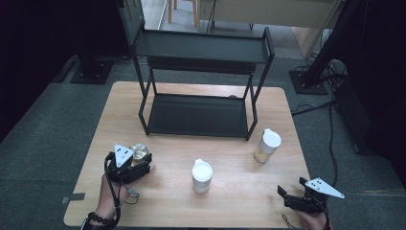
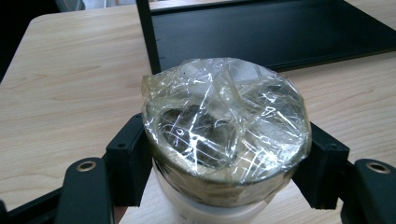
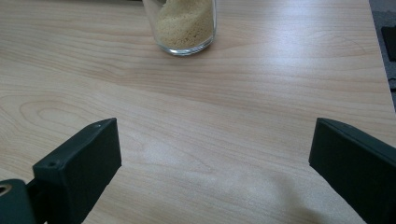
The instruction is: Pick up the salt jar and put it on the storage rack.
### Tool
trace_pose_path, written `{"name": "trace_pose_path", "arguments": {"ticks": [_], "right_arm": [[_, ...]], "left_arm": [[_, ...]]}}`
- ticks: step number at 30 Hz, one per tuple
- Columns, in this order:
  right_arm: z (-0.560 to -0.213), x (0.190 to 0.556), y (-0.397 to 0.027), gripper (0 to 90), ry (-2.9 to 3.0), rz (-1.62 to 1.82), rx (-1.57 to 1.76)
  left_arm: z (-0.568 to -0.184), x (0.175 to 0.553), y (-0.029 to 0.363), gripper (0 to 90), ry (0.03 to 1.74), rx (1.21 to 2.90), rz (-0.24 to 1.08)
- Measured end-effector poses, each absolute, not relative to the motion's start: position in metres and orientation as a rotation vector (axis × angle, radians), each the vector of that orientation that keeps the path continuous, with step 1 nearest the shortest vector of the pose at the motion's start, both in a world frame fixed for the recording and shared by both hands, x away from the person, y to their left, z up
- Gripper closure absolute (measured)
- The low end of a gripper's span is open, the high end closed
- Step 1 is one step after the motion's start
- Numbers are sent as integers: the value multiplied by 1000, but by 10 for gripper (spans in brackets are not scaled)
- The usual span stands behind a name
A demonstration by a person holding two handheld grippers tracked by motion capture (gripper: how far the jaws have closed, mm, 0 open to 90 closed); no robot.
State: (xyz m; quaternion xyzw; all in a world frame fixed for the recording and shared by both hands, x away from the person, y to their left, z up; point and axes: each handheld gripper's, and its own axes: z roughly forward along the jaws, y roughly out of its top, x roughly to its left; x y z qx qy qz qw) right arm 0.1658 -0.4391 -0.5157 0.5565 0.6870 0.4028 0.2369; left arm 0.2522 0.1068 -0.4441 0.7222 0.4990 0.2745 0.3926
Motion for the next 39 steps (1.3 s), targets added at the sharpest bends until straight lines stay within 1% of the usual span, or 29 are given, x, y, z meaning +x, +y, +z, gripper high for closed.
{"name": "trace_pose_path", "arguments": {"ticks": [14,39], "right_arm": [[-516,166,-440,20,1888,1111,1523],[-516,166,-439,18,1893,1114,1522]], "left_arm": [[-439,267,90,311,1248,1846,692],[-433,289,70,312,1236,1848,688]]}}
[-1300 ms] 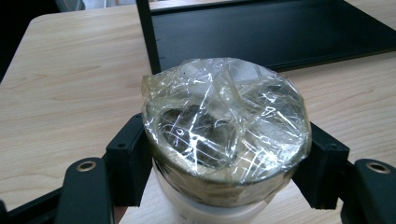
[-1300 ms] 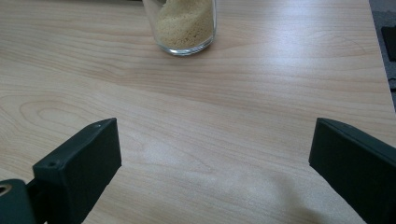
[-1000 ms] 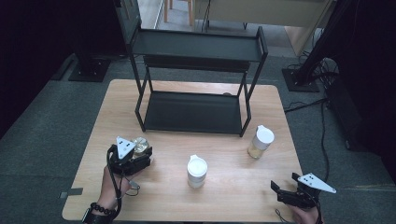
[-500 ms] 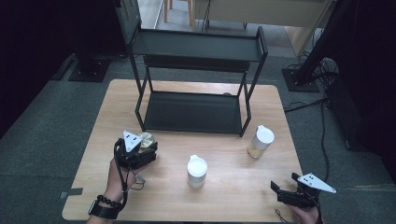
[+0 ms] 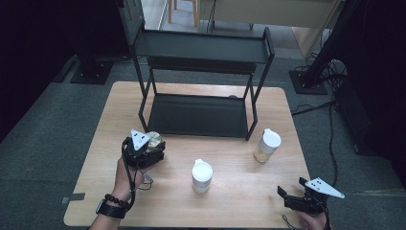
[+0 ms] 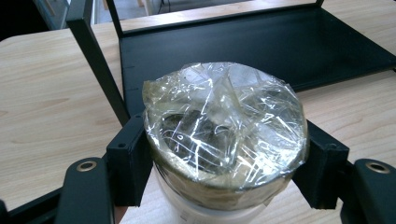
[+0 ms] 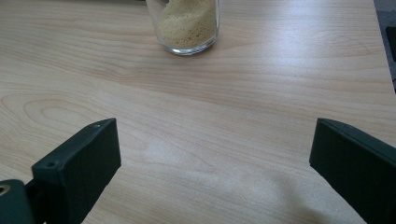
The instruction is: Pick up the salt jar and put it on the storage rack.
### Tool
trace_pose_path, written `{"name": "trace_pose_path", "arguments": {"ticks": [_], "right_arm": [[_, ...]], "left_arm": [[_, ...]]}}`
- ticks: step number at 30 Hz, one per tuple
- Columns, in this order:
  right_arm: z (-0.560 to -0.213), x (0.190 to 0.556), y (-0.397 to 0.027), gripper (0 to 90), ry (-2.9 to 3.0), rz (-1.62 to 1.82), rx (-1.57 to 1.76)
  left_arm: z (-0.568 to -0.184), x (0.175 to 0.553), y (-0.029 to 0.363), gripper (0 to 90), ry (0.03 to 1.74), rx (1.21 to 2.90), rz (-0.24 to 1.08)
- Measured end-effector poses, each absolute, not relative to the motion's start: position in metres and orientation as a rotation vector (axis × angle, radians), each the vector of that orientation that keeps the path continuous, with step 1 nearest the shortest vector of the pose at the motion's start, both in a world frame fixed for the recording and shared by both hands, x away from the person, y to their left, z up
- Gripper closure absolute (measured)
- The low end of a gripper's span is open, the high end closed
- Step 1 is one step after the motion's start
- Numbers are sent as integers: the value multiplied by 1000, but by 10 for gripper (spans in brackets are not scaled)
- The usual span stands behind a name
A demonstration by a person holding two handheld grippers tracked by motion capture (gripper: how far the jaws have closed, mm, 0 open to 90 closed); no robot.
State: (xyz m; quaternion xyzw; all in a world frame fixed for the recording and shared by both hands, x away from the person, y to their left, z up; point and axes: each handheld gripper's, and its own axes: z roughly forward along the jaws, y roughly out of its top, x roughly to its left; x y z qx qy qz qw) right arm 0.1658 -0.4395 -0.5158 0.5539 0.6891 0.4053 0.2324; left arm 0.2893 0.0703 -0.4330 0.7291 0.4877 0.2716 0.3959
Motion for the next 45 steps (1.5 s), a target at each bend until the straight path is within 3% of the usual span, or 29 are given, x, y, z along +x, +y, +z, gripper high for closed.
{"name": "trace_pose_path", "arguments": {"ticks": [45], "right_arm": [[-516,166,-440,16,1891,1126,1523]], "left_arm": [[-430,354,52,316,1288,1820,691]]}}
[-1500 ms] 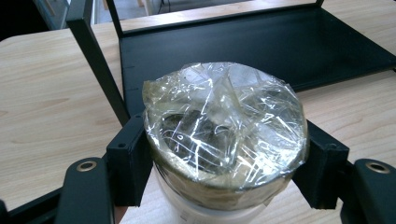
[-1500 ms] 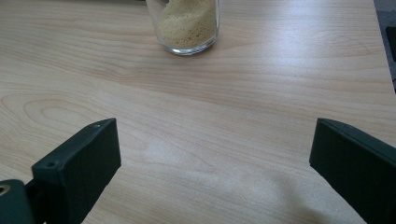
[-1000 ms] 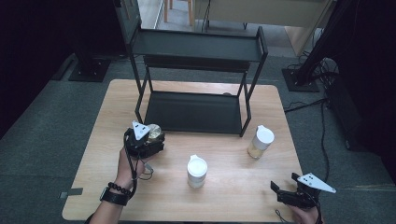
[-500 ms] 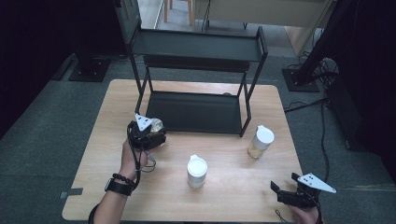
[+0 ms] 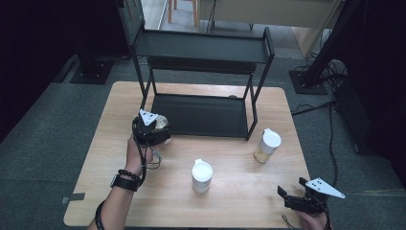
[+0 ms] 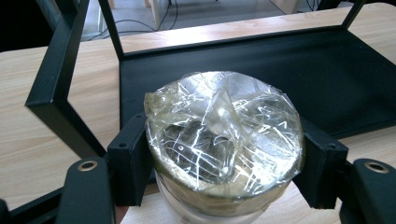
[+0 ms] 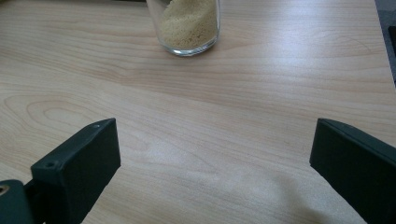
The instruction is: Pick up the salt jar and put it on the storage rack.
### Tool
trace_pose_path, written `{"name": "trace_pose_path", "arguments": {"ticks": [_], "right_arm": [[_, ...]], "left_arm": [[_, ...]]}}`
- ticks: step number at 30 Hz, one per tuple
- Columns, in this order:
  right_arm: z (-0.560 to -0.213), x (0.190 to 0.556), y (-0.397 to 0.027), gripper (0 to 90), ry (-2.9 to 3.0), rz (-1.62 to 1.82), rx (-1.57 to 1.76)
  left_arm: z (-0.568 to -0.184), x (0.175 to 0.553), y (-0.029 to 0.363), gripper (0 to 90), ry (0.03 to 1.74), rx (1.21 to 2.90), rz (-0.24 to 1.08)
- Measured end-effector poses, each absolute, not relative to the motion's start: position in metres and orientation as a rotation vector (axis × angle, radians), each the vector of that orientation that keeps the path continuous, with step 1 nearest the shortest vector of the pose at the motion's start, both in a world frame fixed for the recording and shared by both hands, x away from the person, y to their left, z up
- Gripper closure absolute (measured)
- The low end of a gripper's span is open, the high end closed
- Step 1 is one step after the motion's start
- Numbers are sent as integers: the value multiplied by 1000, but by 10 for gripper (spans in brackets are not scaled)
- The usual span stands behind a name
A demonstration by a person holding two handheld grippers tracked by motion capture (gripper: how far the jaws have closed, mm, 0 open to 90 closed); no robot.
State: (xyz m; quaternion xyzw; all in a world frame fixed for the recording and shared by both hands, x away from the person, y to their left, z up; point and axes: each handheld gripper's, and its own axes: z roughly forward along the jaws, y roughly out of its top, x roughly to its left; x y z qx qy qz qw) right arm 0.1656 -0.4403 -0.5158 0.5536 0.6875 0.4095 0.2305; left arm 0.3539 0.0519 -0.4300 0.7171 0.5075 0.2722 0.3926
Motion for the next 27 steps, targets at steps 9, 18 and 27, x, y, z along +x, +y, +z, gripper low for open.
{"name": "trace_pose_path", "arguments": {"ticks": [9,18,27], "right_arm": [[-516,165,-440,16,1887,1126,1525],[-516,165,-441,15,1888,1132,1523],[-516,165,-441,15,1887,1131,1525]], "left_arm": [[-432,367,46,320,1306,1815,693],[-437,380,42,348,1313,1819,701],[-436,389,35,349,1304,1826,704]]}}
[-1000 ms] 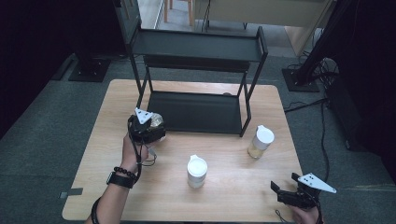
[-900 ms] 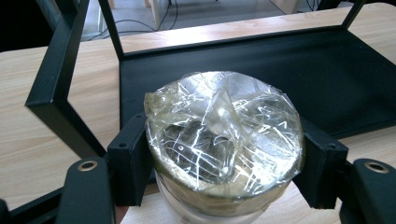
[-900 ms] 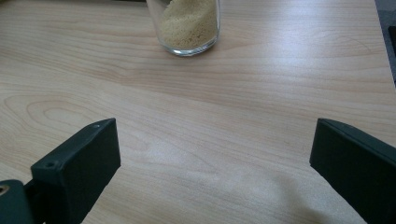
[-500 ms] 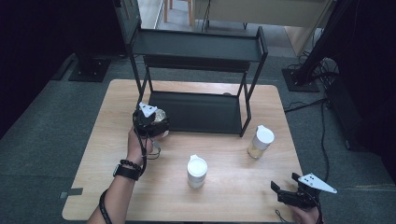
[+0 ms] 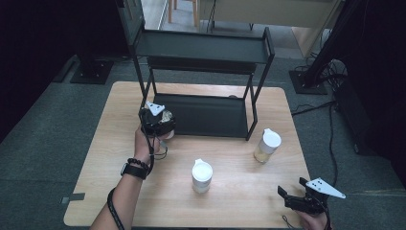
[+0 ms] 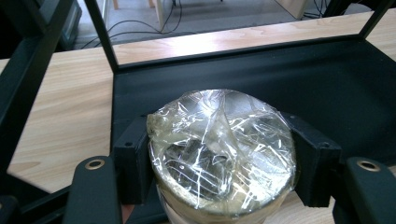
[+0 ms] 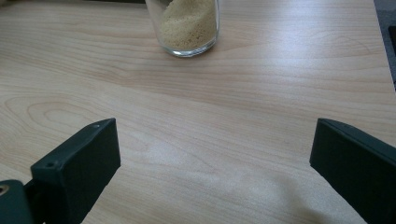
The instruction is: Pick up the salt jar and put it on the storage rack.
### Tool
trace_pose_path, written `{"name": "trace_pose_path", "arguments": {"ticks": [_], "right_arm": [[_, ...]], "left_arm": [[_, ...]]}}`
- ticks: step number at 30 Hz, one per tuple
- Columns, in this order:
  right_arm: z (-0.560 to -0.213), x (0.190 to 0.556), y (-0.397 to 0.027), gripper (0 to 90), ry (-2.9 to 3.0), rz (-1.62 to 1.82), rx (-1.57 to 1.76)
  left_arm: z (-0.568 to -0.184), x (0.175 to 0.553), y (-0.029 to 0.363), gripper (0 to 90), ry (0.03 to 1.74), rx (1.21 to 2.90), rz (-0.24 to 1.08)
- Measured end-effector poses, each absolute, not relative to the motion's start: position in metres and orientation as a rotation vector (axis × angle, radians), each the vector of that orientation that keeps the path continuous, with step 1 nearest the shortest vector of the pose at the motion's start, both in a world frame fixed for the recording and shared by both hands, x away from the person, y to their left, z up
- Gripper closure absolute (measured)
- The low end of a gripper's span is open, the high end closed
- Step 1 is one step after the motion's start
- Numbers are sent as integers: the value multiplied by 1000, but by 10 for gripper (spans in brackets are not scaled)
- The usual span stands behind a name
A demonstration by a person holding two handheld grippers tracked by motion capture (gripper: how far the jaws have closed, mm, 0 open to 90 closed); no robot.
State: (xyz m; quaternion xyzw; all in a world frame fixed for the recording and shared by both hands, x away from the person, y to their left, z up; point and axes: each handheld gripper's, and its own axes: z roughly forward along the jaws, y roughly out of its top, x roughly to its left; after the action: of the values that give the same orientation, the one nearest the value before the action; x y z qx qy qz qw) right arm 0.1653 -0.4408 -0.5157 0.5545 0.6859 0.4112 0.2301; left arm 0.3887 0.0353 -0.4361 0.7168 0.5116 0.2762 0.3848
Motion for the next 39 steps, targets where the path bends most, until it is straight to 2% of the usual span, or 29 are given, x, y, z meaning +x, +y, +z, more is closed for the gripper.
{"name": "trace_pose_path", "arguments": {"ticks": [19,33,39], "right_arm": [[-516,165,-441,15,1885,1135,1530],[-516,165,-441,16,1890,1133,1523],[-516,165,-440,15,1888,1128,1523]], "left_arm": [[-439,418,29,350,1353,1793,730],[-443,422,22,347,1369,1805,741],[-441,414,23,296,1364,1790,722]]}}
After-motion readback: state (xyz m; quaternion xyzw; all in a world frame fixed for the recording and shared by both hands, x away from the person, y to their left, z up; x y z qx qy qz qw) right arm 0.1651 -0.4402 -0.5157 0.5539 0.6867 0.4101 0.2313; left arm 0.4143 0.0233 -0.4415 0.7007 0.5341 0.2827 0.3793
